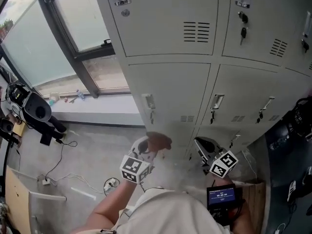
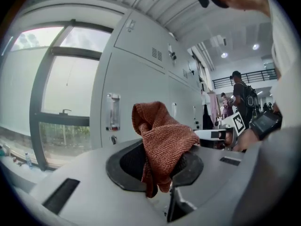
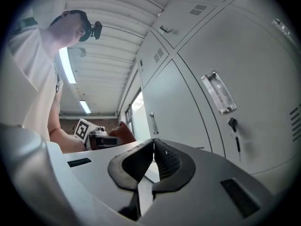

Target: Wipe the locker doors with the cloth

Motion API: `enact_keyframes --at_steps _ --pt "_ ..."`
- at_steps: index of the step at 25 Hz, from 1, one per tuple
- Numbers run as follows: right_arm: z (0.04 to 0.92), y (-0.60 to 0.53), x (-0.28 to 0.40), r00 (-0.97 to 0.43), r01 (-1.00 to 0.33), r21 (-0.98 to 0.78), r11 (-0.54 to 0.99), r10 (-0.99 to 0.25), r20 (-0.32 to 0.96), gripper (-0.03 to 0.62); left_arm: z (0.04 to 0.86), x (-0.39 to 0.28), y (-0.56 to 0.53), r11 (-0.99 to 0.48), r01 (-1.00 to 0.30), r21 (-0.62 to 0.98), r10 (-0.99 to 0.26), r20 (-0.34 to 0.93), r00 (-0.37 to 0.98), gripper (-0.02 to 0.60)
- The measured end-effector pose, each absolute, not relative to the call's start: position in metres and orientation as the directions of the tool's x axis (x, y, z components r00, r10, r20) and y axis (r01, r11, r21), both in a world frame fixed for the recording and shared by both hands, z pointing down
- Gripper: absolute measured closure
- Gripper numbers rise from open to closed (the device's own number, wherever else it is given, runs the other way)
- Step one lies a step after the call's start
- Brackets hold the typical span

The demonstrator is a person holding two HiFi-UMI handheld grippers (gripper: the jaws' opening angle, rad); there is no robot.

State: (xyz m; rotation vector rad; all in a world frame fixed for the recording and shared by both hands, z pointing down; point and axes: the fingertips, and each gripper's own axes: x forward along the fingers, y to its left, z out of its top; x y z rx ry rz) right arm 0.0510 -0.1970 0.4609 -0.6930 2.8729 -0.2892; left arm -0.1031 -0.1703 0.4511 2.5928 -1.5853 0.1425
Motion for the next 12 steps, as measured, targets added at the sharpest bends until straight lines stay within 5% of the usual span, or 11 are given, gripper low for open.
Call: enact_keyframes --at_steps 12 --pt "0.462 -0.212 -0.010 -0.928 -0.348 -0.177 0.921 -0.365 -0.078 0.576 0.271 -0.195 -0.245 -0.308 -0.946 -0.106 -0.941 -0.115 0.319 0.511"
